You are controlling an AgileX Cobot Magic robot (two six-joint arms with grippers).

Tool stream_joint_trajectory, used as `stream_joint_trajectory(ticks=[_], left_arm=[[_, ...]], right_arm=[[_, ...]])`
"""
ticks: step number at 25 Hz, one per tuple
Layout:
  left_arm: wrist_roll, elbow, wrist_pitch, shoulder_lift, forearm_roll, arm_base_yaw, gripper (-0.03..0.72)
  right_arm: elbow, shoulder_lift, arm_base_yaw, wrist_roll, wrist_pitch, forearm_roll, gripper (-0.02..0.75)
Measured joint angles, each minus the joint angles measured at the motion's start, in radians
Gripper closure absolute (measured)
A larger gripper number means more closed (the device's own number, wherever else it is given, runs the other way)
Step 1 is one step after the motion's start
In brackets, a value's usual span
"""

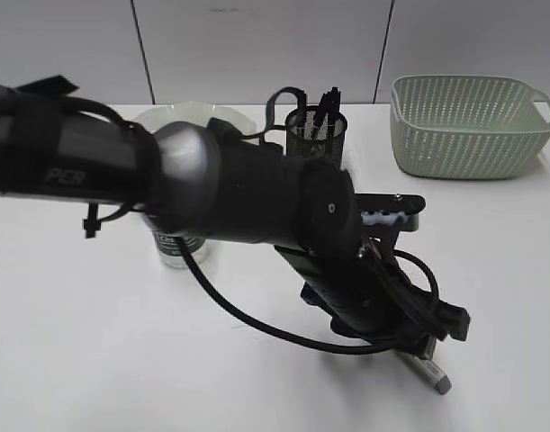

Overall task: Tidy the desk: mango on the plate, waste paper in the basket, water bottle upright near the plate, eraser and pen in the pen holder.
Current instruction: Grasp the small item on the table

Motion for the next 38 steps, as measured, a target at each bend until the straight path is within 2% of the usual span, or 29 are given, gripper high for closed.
stream_joint_trajectory(ticks=[8,19,24,27,32,36,38], left_arm=[[-0.077,-0.074,0.010,0.087,0.027,-0.002,0.308],[-0.091,-0.189,-0.012,0.163,0.027,-0.003,0.309],[-0.091,-0.258,-0.013,0.202,0.050,-0.039,0.309],[-0.099,-0.277,-0.002,0.212,0.116,-0.074,0.316],[-0.148,-0.286,0.030,0.212,0.344,-0.108,0.342],[-0.155,-0.286,0.035,0.212,0.452,-0.124,0.353],[-0.155,-0.286,0.038,0.212,0.487,-0.130,0.390]], right_arm=[[0.000,0.000,0.000,-0.006,0.000,0.000,0.399],[0.000,0.000,0.000,-0.006,0.000,0.000,0.399],[0.000,0.000,0.000,-0.006,0.000,0.000,0.399],[0.000,0.000,0.000,-0.006,0.000,0.000,0.399],[0.000,0.000,0.000,-0.006,0.000,0.000,0.399],[0.000,0.000,0.000,-0.006,0.000,0.000,0.399],[0.000,0.000,0.000,-0.006,0.000,0.000,0.399]])
